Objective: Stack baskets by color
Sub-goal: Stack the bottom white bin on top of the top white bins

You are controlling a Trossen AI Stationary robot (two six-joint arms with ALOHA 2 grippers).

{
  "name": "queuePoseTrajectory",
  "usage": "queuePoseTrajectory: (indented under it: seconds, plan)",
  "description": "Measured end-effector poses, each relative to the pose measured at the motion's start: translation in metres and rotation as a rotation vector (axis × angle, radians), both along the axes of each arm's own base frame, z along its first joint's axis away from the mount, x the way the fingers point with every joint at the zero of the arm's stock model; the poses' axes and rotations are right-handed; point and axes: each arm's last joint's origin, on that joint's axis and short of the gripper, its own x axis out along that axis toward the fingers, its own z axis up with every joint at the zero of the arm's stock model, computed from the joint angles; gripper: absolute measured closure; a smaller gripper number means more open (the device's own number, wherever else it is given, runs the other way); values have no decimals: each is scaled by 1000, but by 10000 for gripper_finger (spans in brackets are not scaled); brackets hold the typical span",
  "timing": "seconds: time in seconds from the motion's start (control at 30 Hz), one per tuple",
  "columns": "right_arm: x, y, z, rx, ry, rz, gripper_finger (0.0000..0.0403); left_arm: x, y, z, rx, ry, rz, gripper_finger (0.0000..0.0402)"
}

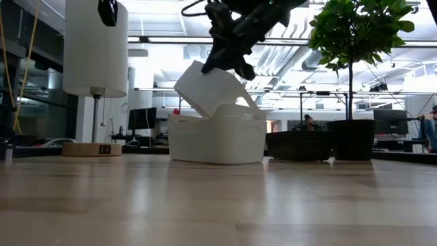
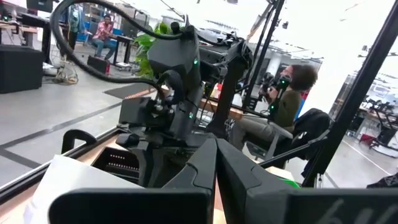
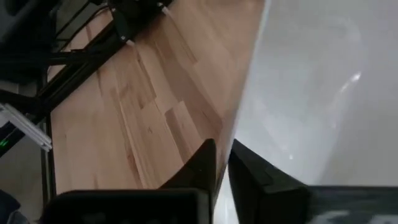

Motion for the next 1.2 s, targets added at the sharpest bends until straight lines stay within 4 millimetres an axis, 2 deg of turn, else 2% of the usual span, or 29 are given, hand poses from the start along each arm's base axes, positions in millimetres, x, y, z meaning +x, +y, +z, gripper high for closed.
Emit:
queuePoseTrajectory:
  seconds: [0.03, 0.17, 0.37, 0.5, 0.6, 0.77, 0.87, 1.1, 1.2]
  plan:
    - [0, 0, 1, -3, -7, 11, 386, 0, 0, 0, 0, 0, 0, 401]
    - [2, 5, 9, -3, -12, 17, 393, 0, 0, 0, 0, 0, 0, 401]
    - [2, 11, 49, -94, -18, 20, 401, 0, 0, 0, 14, 5, 2, 401]
    - [-6, 13, 76, -156, 43, -19, 402, 0, 0, 0, 15, 5, 5, 401]
    - [-13, 15, 84, -200, 109, -72, 402, 0, 1, 0, 15, 5, 30, 401]
    - [-17, 27, 81, -192, 193, -130, 402, -1, 2, 0, 12, 6, 71, 401]
    - [-10, 39, 75, -198, 196, -139, 403, -1, 2, 0, 19, 9, 86, 401]
    - [19, 64, 45, -218, 203, -142, 403, -1, 3, 0, 31, 15, 111, 401]
    - [26, 69, 28, -250, 265, -154, 403, -1, 3, 0, 24, 12, 113, 401]
